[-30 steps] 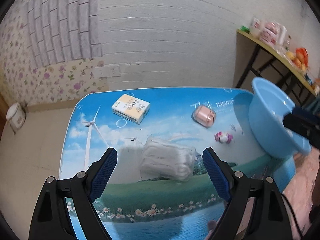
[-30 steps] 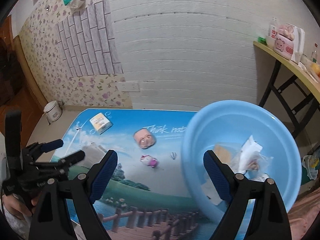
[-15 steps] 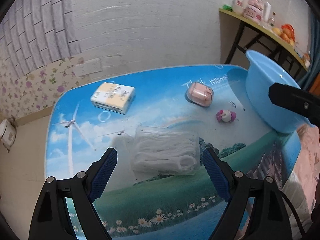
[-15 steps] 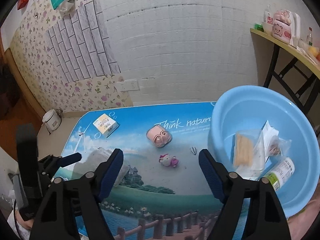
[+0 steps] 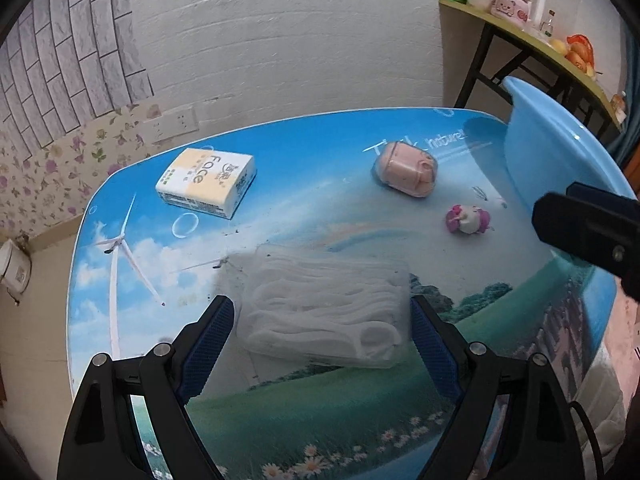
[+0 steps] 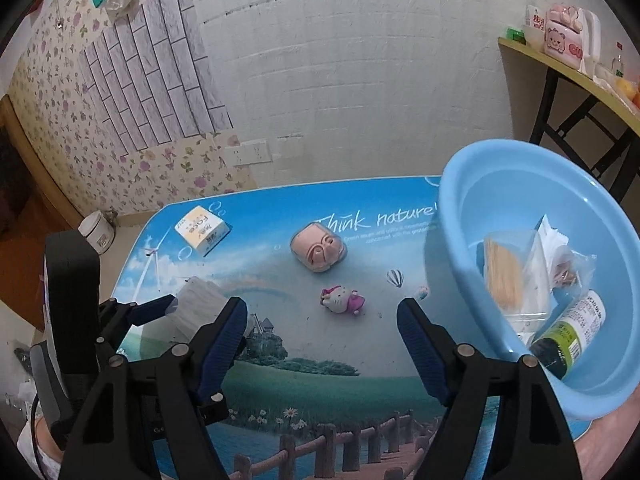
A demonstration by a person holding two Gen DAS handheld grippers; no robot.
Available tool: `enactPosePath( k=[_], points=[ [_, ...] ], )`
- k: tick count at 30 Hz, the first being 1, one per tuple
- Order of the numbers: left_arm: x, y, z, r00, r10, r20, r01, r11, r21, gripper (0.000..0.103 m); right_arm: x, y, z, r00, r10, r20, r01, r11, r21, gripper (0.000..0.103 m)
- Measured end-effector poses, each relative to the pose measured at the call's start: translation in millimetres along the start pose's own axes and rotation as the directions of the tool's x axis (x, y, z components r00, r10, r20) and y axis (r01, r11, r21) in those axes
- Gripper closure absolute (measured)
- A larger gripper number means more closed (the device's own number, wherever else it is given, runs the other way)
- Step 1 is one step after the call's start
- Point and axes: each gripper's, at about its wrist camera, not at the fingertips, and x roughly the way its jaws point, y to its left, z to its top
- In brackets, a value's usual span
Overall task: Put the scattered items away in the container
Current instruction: 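Grasp the clear floss-pick box with the left tool while the right tool grasps the Hello Kitty toy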
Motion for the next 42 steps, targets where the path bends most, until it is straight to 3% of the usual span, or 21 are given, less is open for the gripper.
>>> enactPosePath(
  k=[4, 11, 20, 23, 30, 38, 42],
  points=[
    [3.3, 2.7, 1.2, 1.0, -0.009, -0.005, 0.009, 1.0, 0.005, 0.016, 13.4, -2.0, -0.8, 1.0, -0.007, -0.007, 0.007, 1.0, 0.017, 0.028],
    [6.7, -0.9, -1.4, 1.0, 0.007, 0.009, -0.008, 0.998, 0.067, 0.014, 40.4, 2.5, -0.1, 0.999, -0.035, -0.036, 0.036, 0.999, 0.014, 0.028],
    [8.6, -0.4, -3.7, 0.998, 0.018, 0.052, -0.022, 0.998, 0.067, 0.013, 73.8, -8.2, -1.9, 0.992, -0.082, -0.099, 0.09, 0.992, 0.085, 0.03],
    [8.7, -0.4, -3.8, 0.998, 0.026, 0.065, -0.029, 0.998, 0.05, 0.021, 80.5, -7.9, -4.6, 0.989, -0.1, -0.11, 0.107, 0.992, 0.062, 0.044],
    [10.1, 0.1, -3.7, 0.997, 0.028, 0.069, -0.031, 0.999, 0.042, 0.023, 79.1, -0.4, -2.4, 0.987, -0.127, -0.099, 0.132, 0.99, 0.041, 0.047],
    [9.6, 0.6, -3.9, 0.997, 0.028, 0.069, -0.031, 0.999, 0.042, 0.023, 74.0, 13.6, -7.6, 0.984, -0.173, -0.049, 0.173, 0.985, -0.003, 0.065],
    [8.6, 3.1, -4.3, 0.997, 0.029, 0.071, -0.031, 0.999, 0.028, 0.023, 72.9, 14.3, -6.1, 0.986, -0.162, -0.04, 0.162, 0.987, -0.003, 0.066]
  ],
)
